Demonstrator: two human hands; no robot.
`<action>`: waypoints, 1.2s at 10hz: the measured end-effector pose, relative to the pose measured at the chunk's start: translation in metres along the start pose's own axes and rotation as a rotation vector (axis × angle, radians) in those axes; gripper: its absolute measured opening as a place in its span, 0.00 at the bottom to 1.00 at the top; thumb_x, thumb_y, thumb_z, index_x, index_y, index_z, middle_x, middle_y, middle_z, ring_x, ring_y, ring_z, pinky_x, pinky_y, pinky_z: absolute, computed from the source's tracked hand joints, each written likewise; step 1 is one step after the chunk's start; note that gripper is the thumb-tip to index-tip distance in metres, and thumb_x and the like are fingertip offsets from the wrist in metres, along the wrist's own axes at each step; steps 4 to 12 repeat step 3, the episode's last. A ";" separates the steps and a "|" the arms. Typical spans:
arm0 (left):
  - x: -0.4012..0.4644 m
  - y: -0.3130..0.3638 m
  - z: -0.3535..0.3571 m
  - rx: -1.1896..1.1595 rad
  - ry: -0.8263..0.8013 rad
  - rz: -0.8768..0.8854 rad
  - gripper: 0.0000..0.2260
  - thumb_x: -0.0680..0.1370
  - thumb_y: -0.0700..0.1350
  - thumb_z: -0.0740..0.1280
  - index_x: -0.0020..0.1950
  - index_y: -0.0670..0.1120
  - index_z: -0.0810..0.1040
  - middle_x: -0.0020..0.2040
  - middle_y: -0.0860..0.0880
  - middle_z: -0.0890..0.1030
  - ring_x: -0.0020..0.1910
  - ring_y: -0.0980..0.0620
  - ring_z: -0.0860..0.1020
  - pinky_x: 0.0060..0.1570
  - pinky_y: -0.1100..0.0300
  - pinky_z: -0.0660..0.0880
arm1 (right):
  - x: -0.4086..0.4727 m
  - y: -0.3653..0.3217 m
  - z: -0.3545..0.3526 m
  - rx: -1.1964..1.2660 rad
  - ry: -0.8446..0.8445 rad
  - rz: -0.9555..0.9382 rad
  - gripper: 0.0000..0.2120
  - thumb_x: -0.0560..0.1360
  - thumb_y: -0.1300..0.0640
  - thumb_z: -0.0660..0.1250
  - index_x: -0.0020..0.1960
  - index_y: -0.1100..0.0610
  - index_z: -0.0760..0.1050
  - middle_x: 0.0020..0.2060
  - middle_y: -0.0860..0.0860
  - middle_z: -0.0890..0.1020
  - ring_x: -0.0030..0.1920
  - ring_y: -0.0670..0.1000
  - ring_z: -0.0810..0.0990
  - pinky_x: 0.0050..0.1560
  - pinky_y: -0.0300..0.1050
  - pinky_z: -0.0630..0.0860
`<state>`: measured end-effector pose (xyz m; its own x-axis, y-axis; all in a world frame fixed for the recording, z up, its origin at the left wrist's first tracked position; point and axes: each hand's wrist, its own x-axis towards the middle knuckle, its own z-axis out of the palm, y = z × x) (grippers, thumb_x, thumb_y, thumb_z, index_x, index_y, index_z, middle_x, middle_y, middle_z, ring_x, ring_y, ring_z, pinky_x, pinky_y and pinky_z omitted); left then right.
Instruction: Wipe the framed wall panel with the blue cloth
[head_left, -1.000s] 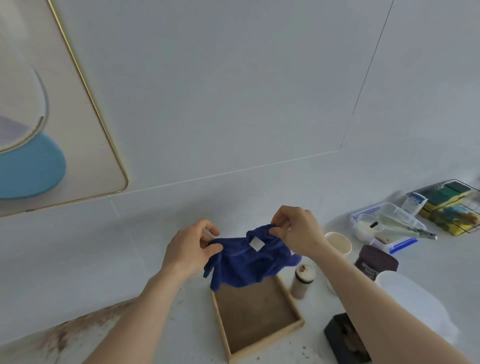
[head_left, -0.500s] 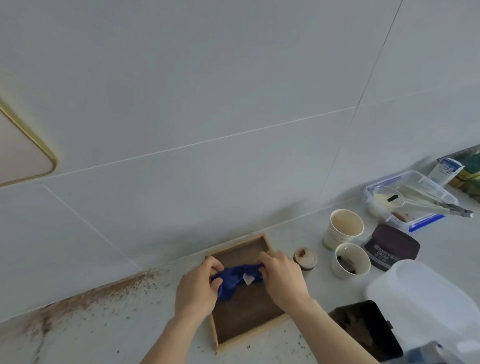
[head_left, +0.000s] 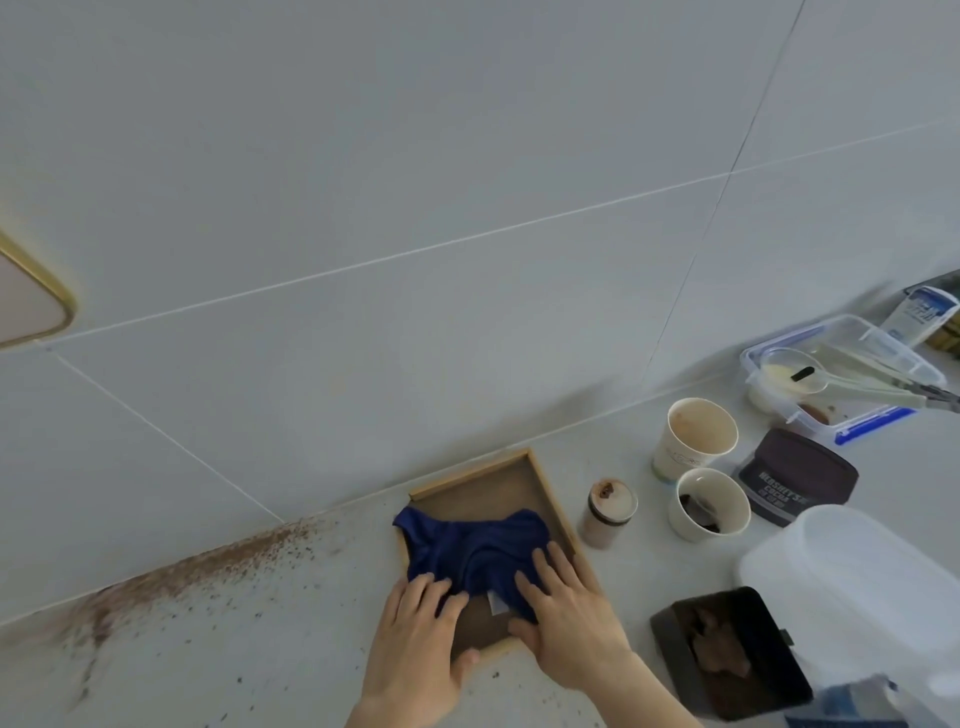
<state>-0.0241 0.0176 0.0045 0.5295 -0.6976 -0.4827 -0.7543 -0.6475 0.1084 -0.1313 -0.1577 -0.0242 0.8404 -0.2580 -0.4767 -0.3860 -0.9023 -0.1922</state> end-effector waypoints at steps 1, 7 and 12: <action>-0.005 0.001 -0.002 -0.011 -0.126 0.046 0.34 0.79 0.67 0.55 0.83 0.56 0.54 0.85 0.52 0.48 0.84 0.48 0.42 0.81 0.46 0.39 | -0.001 -0.005 -0.012 -0.057 -0.114 0.023 0.37 0.81 0.32 0.55 0.84 0.48 0.51 0.85 0.56 0.46 0.84 0.60 0.38 0.82 0.63 0.40; -0.021 -0.008 -0.029 -0.141 -0.157 0.099 0.36 0.79 0.70 0.55 0.83 0.58 0.52 0.86 0.53 0.46 0.84 0.49 0.42 0.81 0.47 0.39 | -0.022 -0.028 -0.053 0.016 -0.250 0.116 0.44 0.74 0.23 0.57 0.82 0.45 0.55 0.85 0.55 0.50 0.84 0.61 0.45 0.80 0.67 0.52; -0.021 -0.008 -0.029 -0.141 -0.157 0.099 0.36 0.79 0.70 0.55 0.83 0.58 0.52 0.86 0.53 0.46 0.84 0.49 0.42 0.81 0.47 0.39 | -0.022 -0.028 -0.053 0.016 -0.250 0.116 0.44 0.74 0.23 0.57 0.82 0.45 0.55 0.85 0.55 0.50 0.84 0.61 0.45 0.80 0.67 0.52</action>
